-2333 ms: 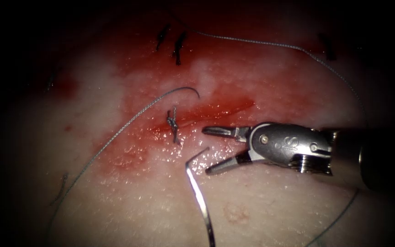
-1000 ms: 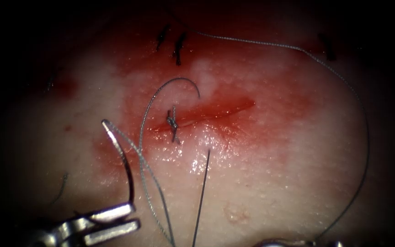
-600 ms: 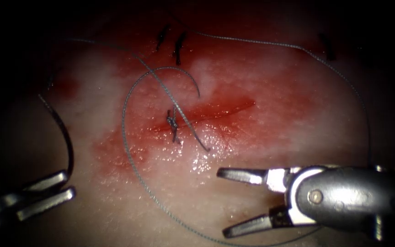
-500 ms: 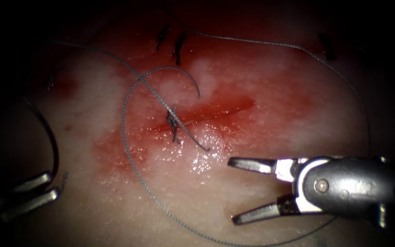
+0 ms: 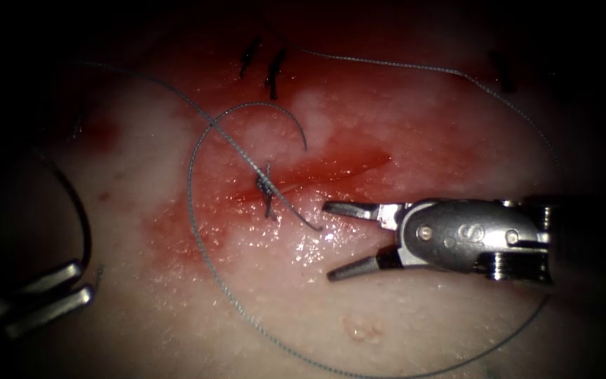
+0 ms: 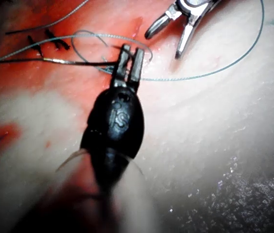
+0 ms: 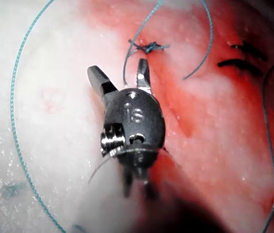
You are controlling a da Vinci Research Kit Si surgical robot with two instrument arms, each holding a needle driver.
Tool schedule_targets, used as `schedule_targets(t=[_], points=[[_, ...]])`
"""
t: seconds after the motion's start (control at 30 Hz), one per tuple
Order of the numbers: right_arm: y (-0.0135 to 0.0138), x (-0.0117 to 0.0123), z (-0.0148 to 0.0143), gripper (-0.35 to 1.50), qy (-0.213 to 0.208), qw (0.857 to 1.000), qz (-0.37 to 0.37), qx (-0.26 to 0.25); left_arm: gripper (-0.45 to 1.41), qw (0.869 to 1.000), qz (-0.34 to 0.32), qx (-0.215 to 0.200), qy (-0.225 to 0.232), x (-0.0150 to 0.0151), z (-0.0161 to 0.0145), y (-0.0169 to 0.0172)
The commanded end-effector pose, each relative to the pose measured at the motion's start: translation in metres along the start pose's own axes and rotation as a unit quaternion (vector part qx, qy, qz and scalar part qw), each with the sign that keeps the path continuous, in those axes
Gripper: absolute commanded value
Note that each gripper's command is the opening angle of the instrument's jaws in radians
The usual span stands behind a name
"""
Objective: Wound Closure
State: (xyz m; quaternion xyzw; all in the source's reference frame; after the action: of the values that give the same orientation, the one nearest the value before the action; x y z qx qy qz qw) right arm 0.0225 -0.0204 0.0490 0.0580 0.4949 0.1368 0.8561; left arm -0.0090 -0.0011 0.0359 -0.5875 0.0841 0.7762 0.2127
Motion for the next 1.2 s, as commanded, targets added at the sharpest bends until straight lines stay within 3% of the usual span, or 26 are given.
schedule_targets(t=[0.03, 0.1, 0.13, 0.17, 0.2, 0.4, 0.57, 0.9, 1.2], points=[[0.0, -0.0004, 0.0021, 0.93, -0.004, 1.0, -0.003, -0.001, -0.45, 1.0, -0.001, 0.0, 0.0, -0.0007, 0.0008, -0.0001], [0.0001, -0.001, 0.003, 0.72, -0.012, 1.0, -0.006, -0.003, -0.45, 1.0, -0.001, 0.0, 0.0, -0.0008, 0.001, -0.0002], [0.0001, -0.0012, 0.0032, 0.52, -0.012, 1.0, -0.004, -0.005, -0.45, 1.0, -0.001, 0.0, 0.0, -0.0009, 0.0011, -0.0004], [0.0, -0.0016, 0.0034, -0.01, -0.012, 1.0, -0.001, -0.006, -0.45, 1.0, -0.001, 0.0, 0.0, -0.0009, 0.0011, -0.0005], [-0.0001, -0.0018, 0.0035, -0.35, -0.013, 1.0, -0.003, -0.005, -0.45, 1.0, -0.002, 0.0, 0.0, -0.0009, 0.0011, -0.0006], [-0.0007, -0.002, 0.0028, -0.35, -0.056, 0.998, 0.003, 0.008, -0.45, 1.0, -0.004, -0.001, -0.002, -0.0009, 0.0015, -0.0015], [-0.0024, 0.0003, 0.0, -0.35, -0.064, 0.998, 0.011, 0.008, -0.45, 1.0, -0.006, 0.004, -0.005, -0.0015, 0.0021, -0.0025], [-0.0108, 0.009, -0.0054, -0.35, -0.053, 0.997, 0.019, 0.048, -0.45, 0.999, -0.019, 0.02, -0.026, -0.0001, 0.0035, -0.0051], [-0.0196, 0.0174, -0.0053, -0.35, -0.031, 0.993, 0.001, 0.11, -0.45, 0.999, -0.019, 0.028, -0.03, 0.0001, 0.0046, -0.0047]])
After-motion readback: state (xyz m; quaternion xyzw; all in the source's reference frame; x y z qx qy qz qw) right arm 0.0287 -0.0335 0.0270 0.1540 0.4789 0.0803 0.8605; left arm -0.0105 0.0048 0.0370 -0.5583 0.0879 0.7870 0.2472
